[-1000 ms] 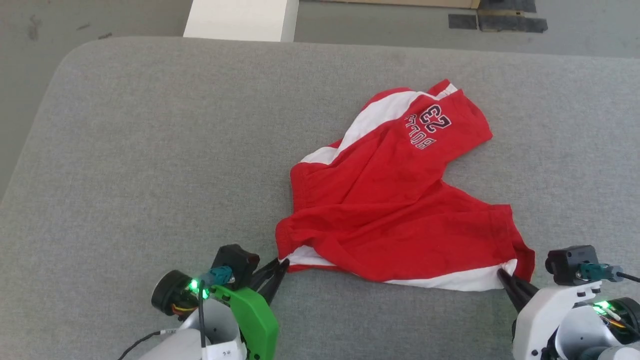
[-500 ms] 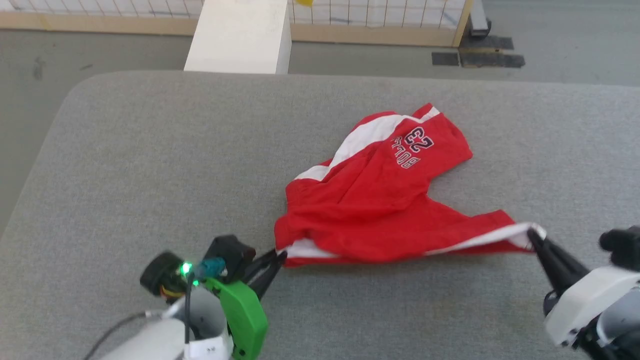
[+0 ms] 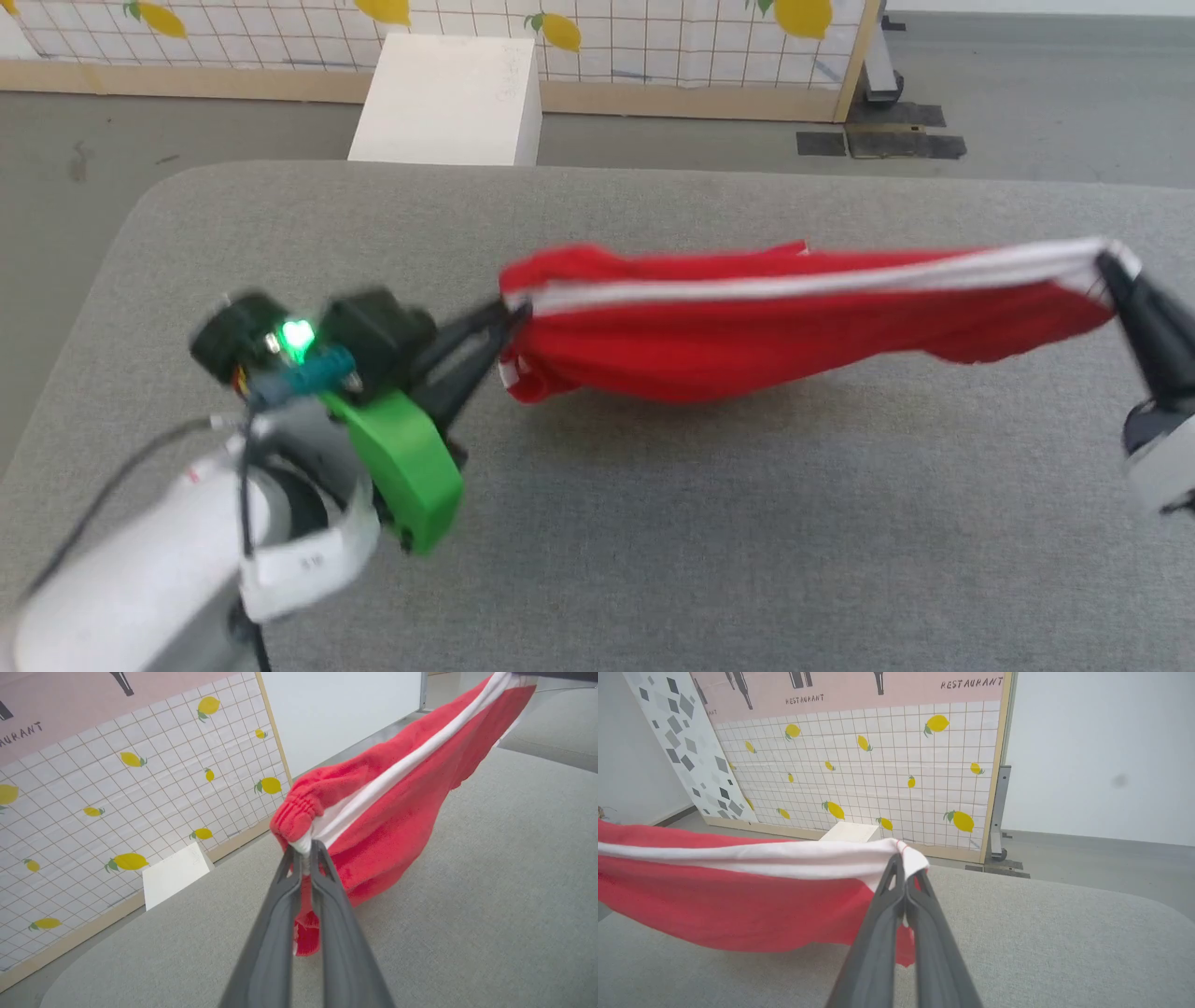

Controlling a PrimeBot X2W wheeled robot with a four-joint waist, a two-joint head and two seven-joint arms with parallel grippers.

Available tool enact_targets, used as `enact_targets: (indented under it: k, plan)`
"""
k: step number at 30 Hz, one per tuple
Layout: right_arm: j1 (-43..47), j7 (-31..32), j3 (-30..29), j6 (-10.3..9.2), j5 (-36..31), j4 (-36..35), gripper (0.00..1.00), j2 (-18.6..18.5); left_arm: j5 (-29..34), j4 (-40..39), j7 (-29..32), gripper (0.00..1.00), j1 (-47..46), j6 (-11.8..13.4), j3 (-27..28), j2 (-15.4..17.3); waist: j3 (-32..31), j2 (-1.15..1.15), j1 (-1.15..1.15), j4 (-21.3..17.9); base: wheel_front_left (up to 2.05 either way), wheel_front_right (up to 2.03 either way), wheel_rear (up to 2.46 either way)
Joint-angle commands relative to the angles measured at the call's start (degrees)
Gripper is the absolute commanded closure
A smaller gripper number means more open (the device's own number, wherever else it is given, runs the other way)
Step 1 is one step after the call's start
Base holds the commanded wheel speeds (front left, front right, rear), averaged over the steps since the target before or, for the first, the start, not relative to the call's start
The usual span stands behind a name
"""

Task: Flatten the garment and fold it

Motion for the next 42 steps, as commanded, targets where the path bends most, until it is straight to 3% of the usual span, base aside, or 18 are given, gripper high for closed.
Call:
enact_targets:
  k: [1,9,17,29,33,42]
  plan:
    - [-2.0,-0.4,-0.2,-0.08,0.6,-0.9,1.0,-0.8,-1.1,-0.5,0.2,1.0,-2.2,-0.3,1.1,0.1,-0.1,0.0,0.0,0.1,0.0,0.0,0.0]
    - [-13.4,1.2,-0.6,-0.08,2.6,-3.6,1.0,-5.5,-4.2,-0.5,3.1,1.0,-14.1,-2.7,6.8,-0.4,0.1,0.0,0.0,-0.1,0.0,0.0,0.0]
    - [-30.3,3.3,3.6,-0.08,1.9,-0.5,1.0,-10.5,-5.9,7.2,7.9,1.0,-27.2,-6.7,10.5,0.4,3.1,0.0,0.0,-1.3,0.0,0.0,0.0]
    - [-53.0,2.1,19.0,-0.08,-1.4,11.7,1.0,-17.3,-8.9,20.0,15.0,1.0,-43.0,-10.9,9.0,-0.8,16.8,0.0,0.0,-2.9,0.0,0.0,0.0]
    - [-62.9,-0.6,24.4,-0.08,-2.7,18.5,1.0,-17.3,-7.5,26.2,14.7,1.0,-50.8,-11.4,7.2,-1.9,22.0,0.0,0.0,-3.8,0.0,0.0,0.0]
    - [-82.6,-9.7,30.8,-0.08,-6.7,37.0,1.0,-11.3,-4.6,41.6,7.1,1.0,-69.2,-11.5,1.0,-6.0,30.5,0.0,0.0,-5.9,0.0,0.0,0.0]
